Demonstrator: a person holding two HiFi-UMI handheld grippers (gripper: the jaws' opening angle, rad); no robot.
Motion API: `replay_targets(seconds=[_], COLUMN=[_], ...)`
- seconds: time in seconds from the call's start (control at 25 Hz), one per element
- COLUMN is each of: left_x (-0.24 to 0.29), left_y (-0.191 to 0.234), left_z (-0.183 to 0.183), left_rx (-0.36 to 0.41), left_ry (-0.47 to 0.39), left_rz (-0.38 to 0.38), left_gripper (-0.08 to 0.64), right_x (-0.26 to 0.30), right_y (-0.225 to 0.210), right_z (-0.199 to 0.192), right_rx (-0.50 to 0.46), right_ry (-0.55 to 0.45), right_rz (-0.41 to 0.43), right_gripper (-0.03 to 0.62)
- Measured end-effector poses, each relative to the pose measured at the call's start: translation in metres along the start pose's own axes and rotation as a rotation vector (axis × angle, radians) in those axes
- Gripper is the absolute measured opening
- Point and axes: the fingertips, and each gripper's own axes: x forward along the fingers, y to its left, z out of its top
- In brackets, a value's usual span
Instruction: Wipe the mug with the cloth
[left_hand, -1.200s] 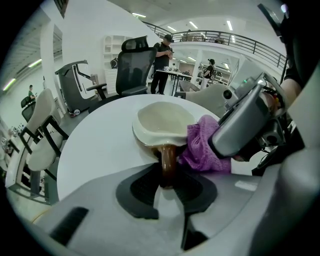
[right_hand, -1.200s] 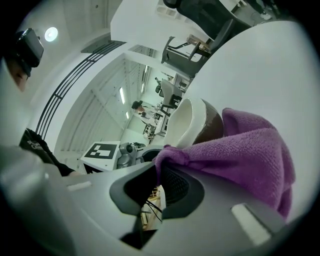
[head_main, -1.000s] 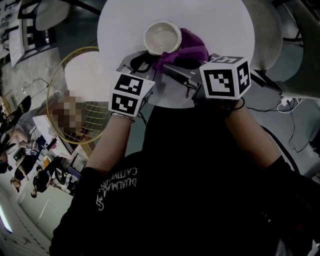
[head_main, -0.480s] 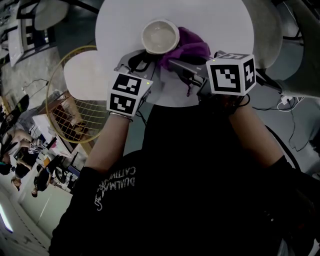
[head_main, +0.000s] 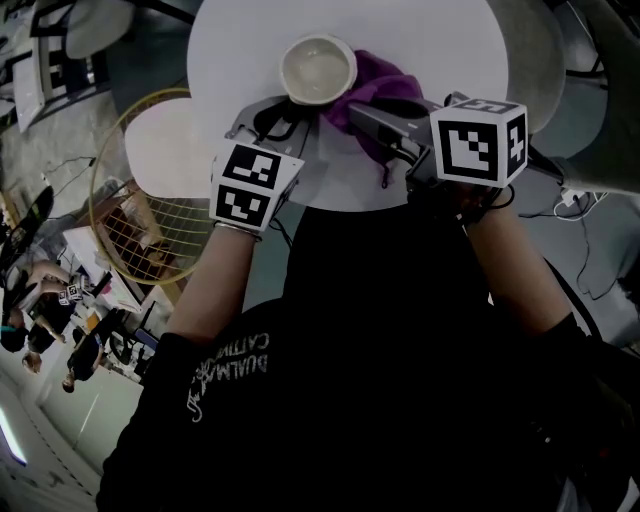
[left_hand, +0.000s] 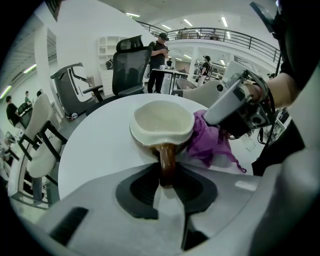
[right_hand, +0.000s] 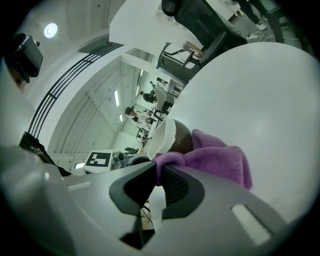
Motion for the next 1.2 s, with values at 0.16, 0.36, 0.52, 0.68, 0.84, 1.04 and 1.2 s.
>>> replay_targets(seconds=[0.16,0.36,0.52,0.68,0.84,1.04,1.2], left_x=[0.001,0.002,0.002,0.003,0.003,0.003,0.002], left_y=[0.001,0.0,-0.001,0.001,0.001,-0.001,-0.002], left_z=[0.0,0.001,0.0,-0.001,-0.004,-0.005,-0.006], left_rx=[0.047,0.083,0.088,0.106,0.116,0.135,0.134], left_ry=[0.019,0.025,0.029,0.036,0.047,0.058,0.06], left_rz=[0.009,0.013,0.011,0.017,0.033,0.036,0.036], left_gripper=[0.077,0.081,0.081,0.078,0.075,0.077,0.075], right_x=[-0.005,-0.01,-0.012,-0.014,-0.017,-0.018,-0.021], right_y=[-0.006,-0.01,-0.012,-0.018,-0.022,-0.023,-0.028], right_z=[0.01,0.022,0.024,0.035,0.046,0.054,0.054], right_rx=[0.015,0.034,0.035,0.01,0.015,0.006,0.026], right_ry=[-0.031,-0.07,-0.08,-0.111,-0.14,-0.161,-0.16], right_rz=[-0.017,-0.012,-0.008,-0.023,-0.029,-0.037,-0.098], right_gripper=[0.034,0.034,0.034,0.034,0.031,0.031,0.03])
